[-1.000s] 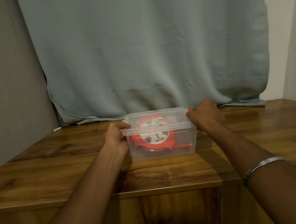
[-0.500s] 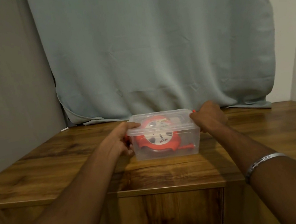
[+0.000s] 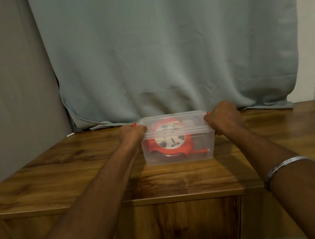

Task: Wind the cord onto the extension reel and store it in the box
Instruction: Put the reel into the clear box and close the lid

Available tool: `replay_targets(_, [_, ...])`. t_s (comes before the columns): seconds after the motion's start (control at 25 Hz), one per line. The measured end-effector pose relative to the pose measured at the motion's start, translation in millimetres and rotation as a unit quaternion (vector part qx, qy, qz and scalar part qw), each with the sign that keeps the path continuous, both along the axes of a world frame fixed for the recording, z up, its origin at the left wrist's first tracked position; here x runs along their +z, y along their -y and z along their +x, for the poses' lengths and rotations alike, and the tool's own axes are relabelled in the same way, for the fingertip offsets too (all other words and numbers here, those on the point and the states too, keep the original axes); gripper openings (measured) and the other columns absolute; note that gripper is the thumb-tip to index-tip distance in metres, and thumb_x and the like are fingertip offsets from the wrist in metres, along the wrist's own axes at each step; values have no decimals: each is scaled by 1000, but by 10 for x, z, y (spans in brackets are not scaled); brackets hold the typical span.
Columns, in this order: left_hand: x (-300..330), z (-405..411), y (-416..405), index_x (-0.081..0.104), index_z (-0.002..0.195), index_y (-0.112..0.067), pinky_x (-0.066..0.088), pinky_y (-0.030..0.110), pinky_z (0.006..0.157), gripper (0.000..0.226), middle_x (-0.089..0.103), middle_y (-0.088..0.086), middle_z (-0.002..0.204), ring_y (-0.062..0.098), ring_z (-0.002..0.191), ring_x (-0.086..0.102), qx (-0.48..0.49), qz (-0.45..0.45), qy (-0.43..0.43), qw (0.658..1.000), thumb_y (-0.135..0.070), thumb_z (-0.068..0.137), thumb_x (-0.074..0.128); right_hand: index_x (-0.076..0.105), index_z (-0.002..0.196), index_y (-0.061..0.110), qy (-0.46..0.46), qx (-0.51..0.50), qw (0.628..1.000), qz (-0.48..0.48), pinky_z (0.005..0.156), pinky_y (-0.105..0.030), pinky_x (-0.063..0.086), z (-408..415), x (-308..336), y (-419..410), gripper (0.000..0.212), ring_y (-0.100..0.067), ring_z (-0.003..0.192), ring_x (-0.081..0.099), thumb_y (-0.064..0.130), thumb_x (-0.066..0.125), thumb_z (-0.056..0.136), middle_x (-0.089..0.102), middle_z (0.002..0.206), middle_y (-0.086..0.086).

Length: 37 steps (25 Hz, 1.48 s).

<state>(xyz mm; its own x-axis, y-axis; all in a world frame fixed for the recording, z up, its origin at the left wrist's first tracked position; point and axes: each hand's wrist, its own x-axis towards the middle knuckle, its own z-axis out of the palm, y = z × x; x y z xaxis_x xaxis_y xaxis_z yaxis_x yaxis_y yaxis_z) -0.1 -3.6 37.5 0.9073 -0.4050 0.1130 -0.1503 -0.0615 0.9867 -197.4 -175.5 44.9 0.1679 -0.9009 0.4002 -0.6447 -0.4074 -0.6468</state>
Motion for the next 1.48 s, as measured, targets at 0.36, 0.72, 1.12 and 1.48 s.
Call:
replay_targets(0.36, [23, -50, -118, 73, 104, -4, 57, 44, 89, 31, 73, 19, 105, 38, 103, 68, 17, 108, 215, 970, -30, 93, 61, 74, 107, 10, 21, -7, 1000, -11, 86, -39, 54, -80, 56, -233, 36, -38, 105, 72, 42, 66, 92, 75, 115, -16])
replay_targets(0.72, [-192, -668, -705, 64, 123, -17, 53, 40, 77, 34, 69, 6, 119, 30, 101, 67, 39, 248, 569, 783, -27, 93, 51, 76, 101, 19, -146, 31, 938, -313, 59, -35, 52, -471, -313, -1052, 16, -35, 78, 73, 18, 69, 87, 77, 93, -8])
replay_targets(1.12, [-202, 291, 408, 56, 130, -12, 54, 42, 92, 48, 61, 10, 132, 31, 116, 62, 1, 278, 550, 787, -2, 83, 60, 58, 142, 19, -239, 77, 944, -213, 98, -41, 46, 281, -102, -100, 57, -36, 125, 60, 9, 63, 86, 65, 137, -14])
replay_targets(1.48, [-337, 1001, 1279, 10, 160, -17, 24, 59, 121, 85, 7, 1, 170, 20, 157, 4, -73, 310, 490, 812, -12, 92, 60, 36, 155, 12, -244, 90, 937, -231, 119, -50, 35, 1036, -319, 831, 83, -27, 152, 35, 11, 75, 81, 41, 163, -9])
